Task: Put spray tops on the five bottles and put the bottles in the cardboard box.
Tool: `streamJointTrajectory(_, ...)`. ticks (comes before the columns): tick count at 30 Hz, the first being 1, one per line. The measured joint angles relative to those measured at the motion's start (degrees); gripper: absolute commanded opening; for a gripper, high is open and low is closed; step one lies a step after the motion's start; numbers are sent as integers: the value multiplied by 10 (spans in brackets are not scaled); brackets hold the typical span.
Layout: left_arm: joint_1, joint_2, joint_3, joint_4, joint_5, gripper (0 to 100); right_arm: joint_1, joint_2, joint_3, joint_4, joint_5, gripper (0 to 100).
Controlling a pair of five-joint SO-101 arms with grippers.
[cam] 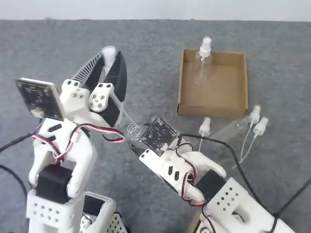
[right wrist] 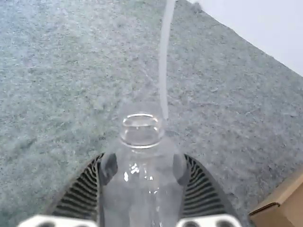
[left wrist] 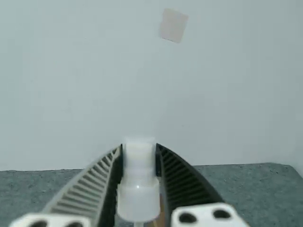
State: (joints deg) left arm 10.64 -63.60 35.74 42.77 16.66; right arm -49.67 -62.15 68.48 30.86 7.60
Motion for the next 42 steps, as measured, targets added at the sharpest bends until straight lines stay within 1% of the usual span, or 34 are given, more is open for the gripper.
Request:
streamJointTrajectory(8,-11,0,-20,48,-4,12,0,0,0,0,0,6)
streamJointTrajectory(16,-12,-1,-56,48,-8,12,0,0,0,0,0,6)
streamJointTrajectory(21,-12,-2,-55,48,-8,12,0,0,0,0,0,6)
streamJointTrajectory(28,18,-2,18,25,-8,12,0,0,0,0,-2,6)
streamJointTrajectory(33,24,-2,61,7,-8,12,0,-2,0,0,-38,6)
streamJointTrajectory(37,25,-2,74,7,-5,12,0,-2,1,0,-47,6)
streamJointTrajectory(40,33,-2,74,30,-5,12,0,-2,1,0,-59,6)
streamJointTrajectory(42,43,-2,74,56,-6,12,0,-2,1,-3,-83,6)
